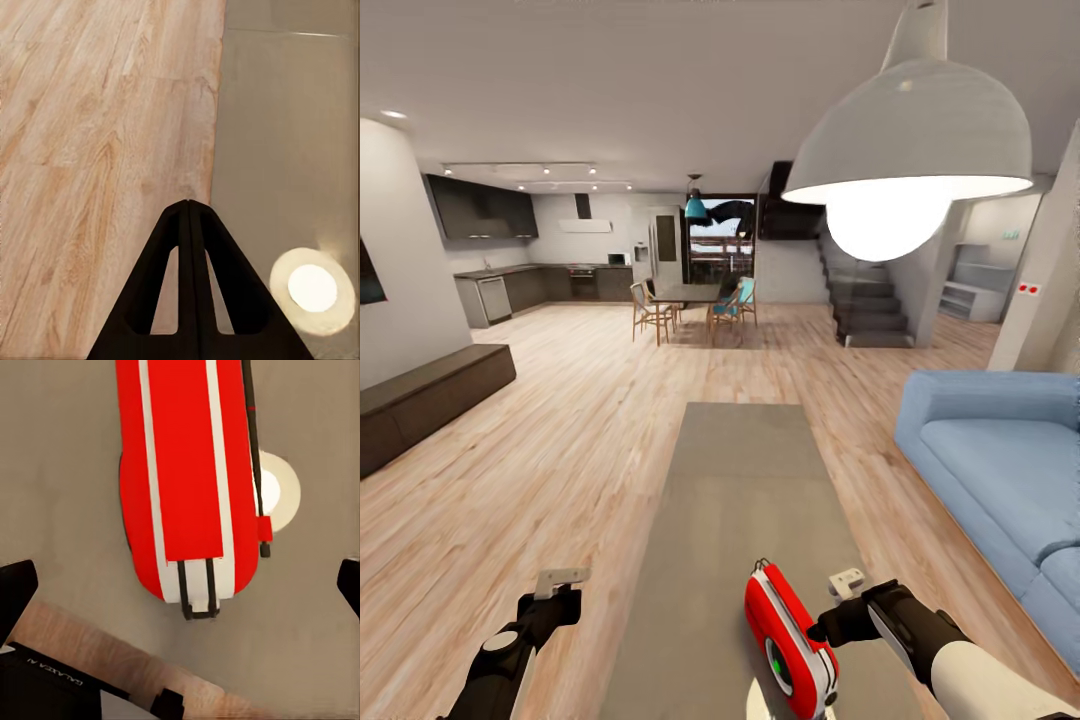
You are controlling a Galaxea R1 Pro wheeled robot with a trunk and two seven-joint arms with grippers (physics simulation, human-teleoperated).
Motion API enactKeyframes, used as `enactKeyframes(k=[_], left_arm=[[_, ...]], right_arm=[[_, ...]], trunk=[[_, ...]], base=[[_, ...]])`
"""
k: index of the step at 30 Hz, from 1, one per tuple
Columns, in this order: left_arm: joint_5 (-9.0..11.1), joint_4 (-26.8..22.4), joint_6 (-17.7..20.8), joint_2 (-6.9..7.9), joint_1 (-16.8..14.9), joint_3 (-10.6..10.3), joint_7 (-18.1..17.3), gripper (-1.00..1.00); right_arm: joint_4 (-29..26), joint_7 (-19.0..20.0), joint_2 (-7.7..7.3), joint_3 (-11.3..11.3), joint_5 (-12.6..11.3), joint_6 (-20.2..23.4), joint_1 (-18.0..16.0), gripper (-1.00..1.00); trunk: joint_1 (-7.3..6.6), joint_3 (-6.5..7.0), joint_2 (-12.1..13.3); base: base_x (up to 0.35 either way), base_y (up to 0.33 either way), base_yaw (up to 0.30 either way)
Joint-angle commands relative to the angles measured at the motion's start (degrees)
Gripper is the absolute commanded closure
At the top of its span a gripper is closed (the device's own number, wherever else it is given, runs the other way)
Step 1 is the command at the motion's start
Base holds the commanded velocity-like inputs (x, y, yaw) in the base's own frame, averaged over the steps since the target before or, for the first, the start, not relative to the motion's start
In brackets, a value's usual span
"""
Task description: Turn on the radio receiver that's on the table in the living room.
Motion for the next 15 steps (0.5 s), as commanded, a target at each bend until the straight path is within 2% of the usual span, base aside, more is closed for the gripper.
enactKeyframes(k=[1,9,15], left_arm=[[0.00,0.00,0.00,0.00,0.00,0.00,0.00,1.00],[0.00,0.00,-0.01,0.00,0.00,0.00,0.00,1.00],[-0.01,0.00,-0.01,0.01,0.00,0.00,0.00,1.00]], right_arm=[[0.00,0.00,0.00,0.00,0.00,0.00,0.00,-1.00],[0.00,-0.01,0.00,0.00,0.00,0.00,0.02,-1.00],[0.00,-0.01,0.00,0.00,0.00,0.00,0.01,-1.00]], trunk=[[-0.23,0.18,0.42],[-1.98,1.62,3.63],[-3.30,2.70,6.03]], base=[[-0.134,-0.027,0.000],[-0.043,-0.006,0.000],[-0.265,0.000,0.000]])
